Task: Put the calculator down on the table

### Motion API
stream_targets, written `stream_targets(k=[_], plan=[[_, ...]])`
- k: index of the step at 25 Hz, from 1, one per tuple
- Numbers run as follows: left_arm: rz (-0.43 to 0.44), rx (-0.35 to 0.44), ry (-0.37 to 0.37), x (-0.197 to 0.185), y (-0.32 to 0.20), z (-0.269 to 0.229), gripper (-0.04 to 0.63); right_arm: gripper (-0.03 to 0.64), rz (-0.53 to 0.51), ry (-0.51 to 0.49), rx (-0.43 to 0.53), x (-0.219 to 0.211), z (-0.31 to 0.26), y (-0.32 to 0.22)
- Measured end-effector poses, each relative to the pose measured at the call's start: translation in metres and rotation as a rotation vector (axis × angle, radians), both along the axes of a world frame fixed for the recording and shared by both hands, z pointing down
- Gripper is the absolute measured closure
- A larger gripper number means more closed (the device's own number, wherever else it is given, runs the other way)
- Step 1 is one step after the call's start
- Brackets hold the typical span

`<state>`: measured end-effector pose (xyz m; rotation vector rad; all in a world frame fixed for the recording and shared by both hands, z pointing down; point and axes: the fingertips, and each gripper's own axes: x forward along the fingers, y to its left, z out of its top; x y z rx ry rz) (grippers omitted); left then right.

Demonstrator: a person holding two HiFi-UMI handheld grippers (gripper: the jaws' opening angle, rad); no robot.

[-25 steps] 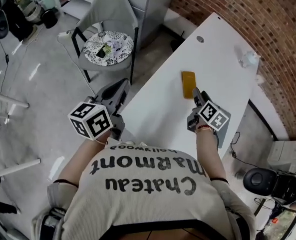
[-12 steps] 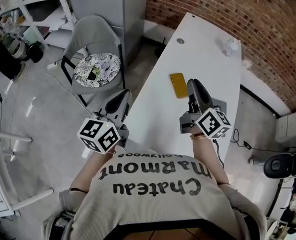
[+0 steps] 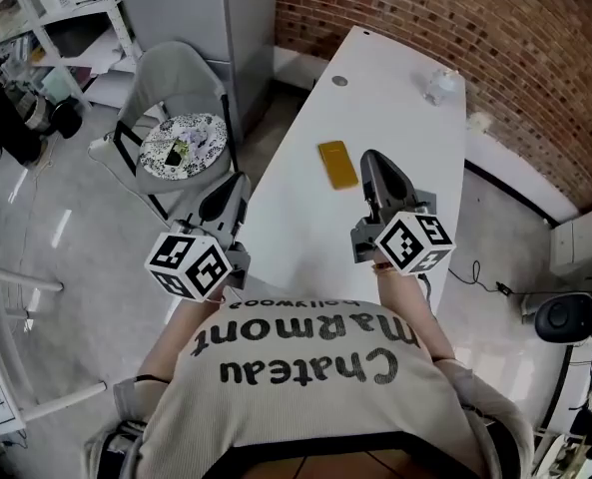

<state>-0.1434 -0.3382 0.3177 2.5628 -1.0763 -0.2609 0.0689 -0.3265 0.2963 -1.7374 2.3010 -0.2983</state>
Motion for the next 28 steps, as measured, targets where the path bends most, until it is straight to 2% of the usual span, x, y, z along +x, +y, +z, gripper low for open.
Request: stream_targets(k=[12, 22, 28], plan=[[-0.049, 0.003, -0.012, 0.073, 0.052, -0.01, 0.594, 0.614, -0.06, 0.034, -0.019, 0.069, -0.007, 0.043], [-0.14, 0.0, -0.043, 0.092, 0.097, -0.009, 0.594, 0.614, -0.155, 0.02, -0.03, 0.085, 0.002, 0.071], [-0.188, -0.031, -0.047, 0.104, 0.129, 0.006, 0.594, 0.614, -0.197, 0.031, -0.059, 0.098, 0.019, 0.093]])
